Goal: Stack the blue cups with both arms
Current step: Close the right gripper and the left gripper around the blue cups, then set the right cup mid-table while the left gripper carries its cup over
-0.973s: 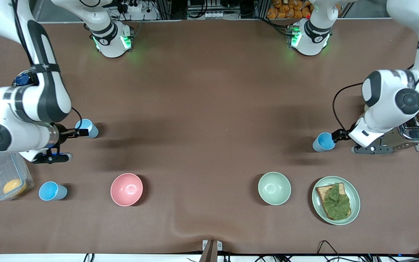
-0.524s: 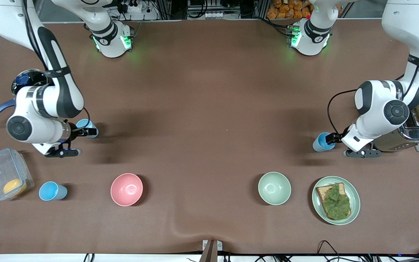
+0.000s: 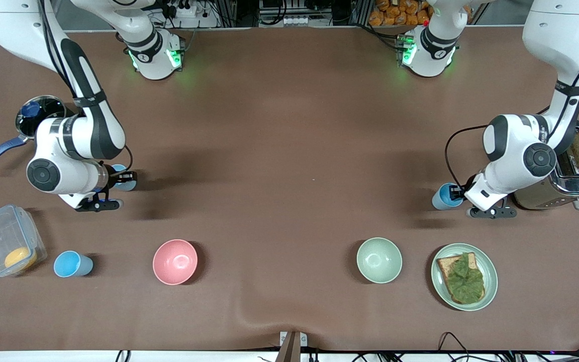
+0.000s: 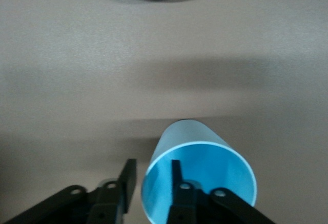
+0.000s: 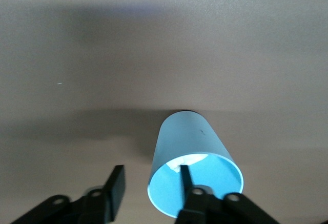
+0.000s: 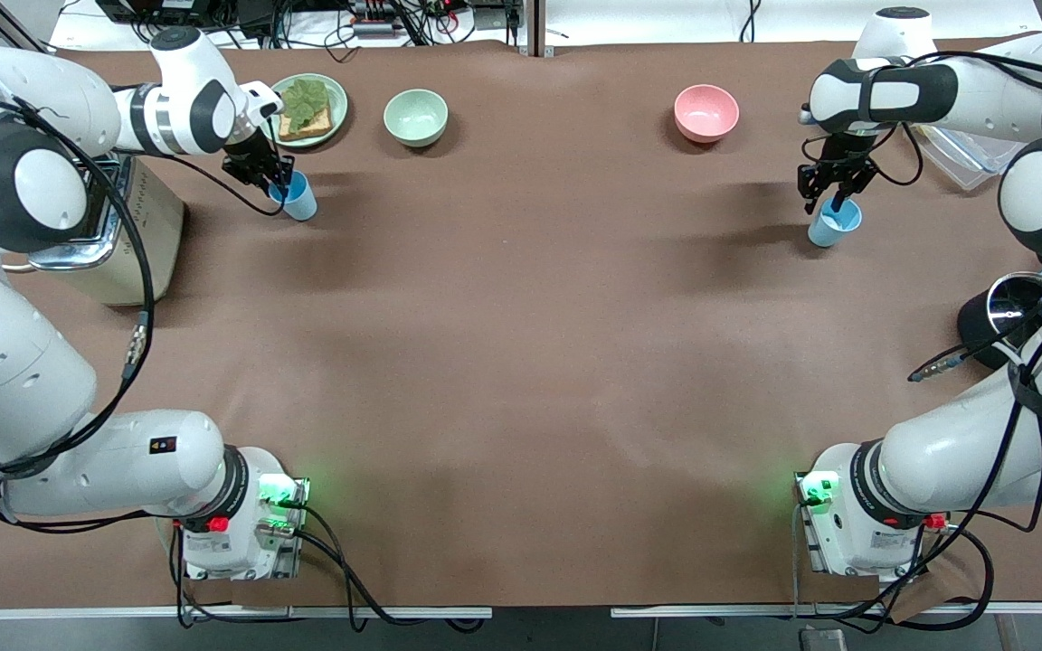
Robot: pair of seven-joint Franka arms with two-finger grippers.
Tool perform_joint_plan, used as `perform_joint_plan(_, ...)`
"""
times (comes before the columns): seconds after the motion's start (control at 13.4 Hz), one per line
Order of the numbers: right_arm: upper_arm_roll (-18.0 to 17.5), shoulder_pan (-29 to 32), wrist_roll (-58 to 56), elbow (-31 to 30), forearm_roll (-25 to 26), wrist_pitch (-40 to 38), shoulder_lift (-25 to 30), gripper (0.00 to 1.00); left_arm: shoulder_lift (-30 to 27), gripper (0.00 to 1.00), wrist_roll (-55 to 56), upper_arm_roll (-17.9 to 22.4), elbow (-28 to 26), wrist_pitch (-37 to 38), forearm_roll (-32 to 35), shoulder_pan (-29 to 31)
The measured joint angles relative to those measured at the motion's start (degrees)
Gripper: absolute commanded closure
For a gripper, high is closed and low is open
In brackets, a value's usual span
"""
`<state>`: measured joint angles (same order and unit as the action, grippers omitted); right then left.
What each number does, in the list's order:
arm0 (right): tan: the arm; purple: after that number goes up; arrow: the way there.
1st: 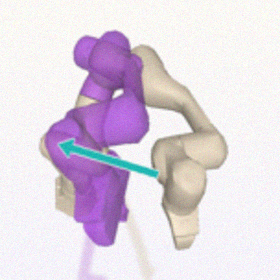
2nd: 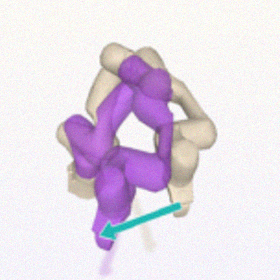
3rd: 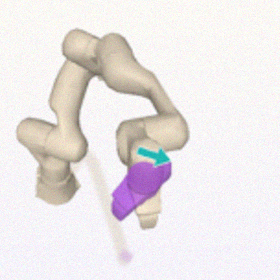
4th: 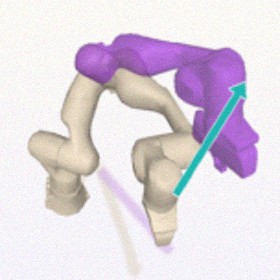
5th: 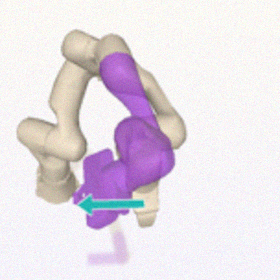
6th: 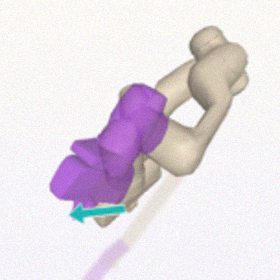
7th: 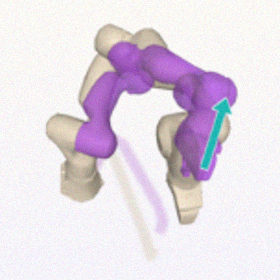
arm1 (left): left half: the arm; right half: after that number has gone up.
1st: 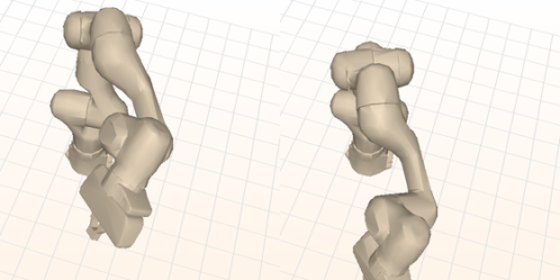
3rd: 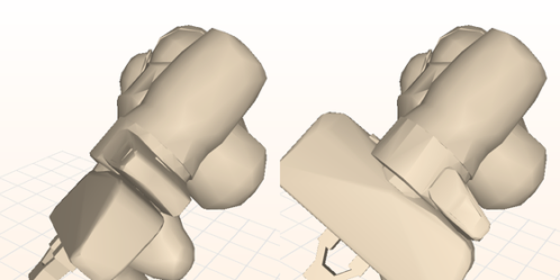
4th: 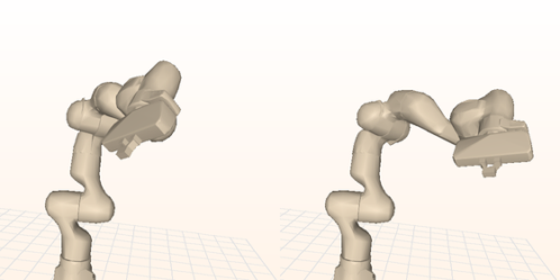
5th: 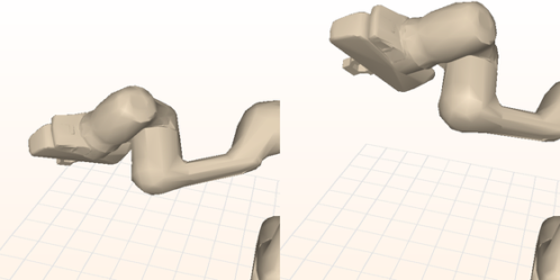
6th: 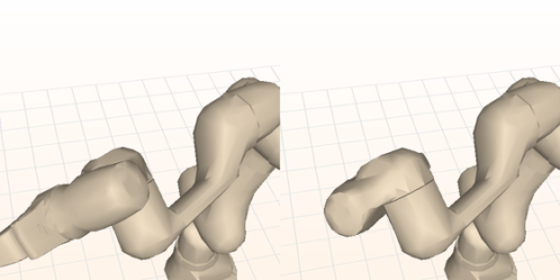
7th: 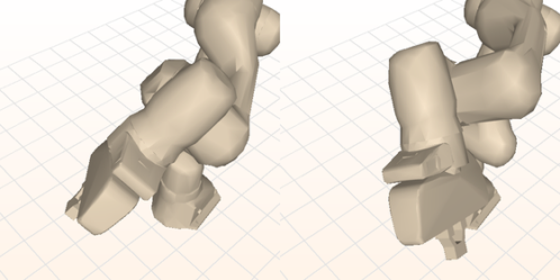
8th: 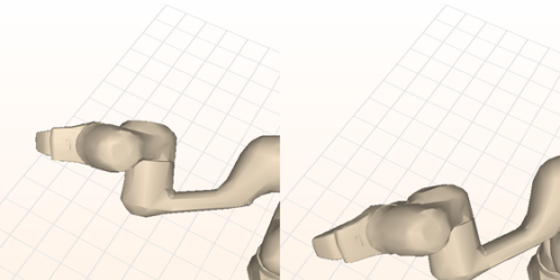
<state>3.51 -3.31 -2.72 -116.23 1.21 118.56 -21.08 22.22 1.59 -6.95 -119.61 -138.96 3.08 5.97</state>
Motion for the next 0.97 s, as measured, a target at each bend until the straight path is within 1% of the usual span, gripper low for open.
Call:
perform_joint_plan(0.22,0.00,-0.01,0.00,0.07,0.00,0.20,-0.01,1.00,-0.11,1.00,-0.02,-0.99,1.46,-0.43,0.00,-0.05)
perform_joint_plan(0.37,-0.02,-0.11,0.00,0.52,0.00,0.20,-0.01,1.00,-0.78,1.00,-0.02,-2.33,4.42,0.56,0.00,-0.27)
perform_joint_plan(0.52,-0.12,-1.19,0.13,1.48,-0.11,-0.31,-0.04,1.00,-1.67,1.00,-0.02,-3.21,8.20,5.11,0.00,-0.39)
perform_joint_plan(0.6,-0.17,-2.25,1.07,2.65,-0.81,-1.84,-0.06,1.00,-2.03,1.00,-0.02,-3.77,10.45,7.97,0.00,-0.40)
perform_joint_plan(0.82,-0.36,-6.78,6.88,8.31,-5.70,-8.81,-0.05,1.00,-2.66,1.00,-0.01,-5.88,17.18,15.88,0.00,-0.57)
perform_joint_plan(0.97,-0.59,-10.94,14.02,11.14,-8.19,-10.62,-0.06,1.00,-2.66,1.00,0.83,-6.79,20.78,20.08,0.00,-1.47)
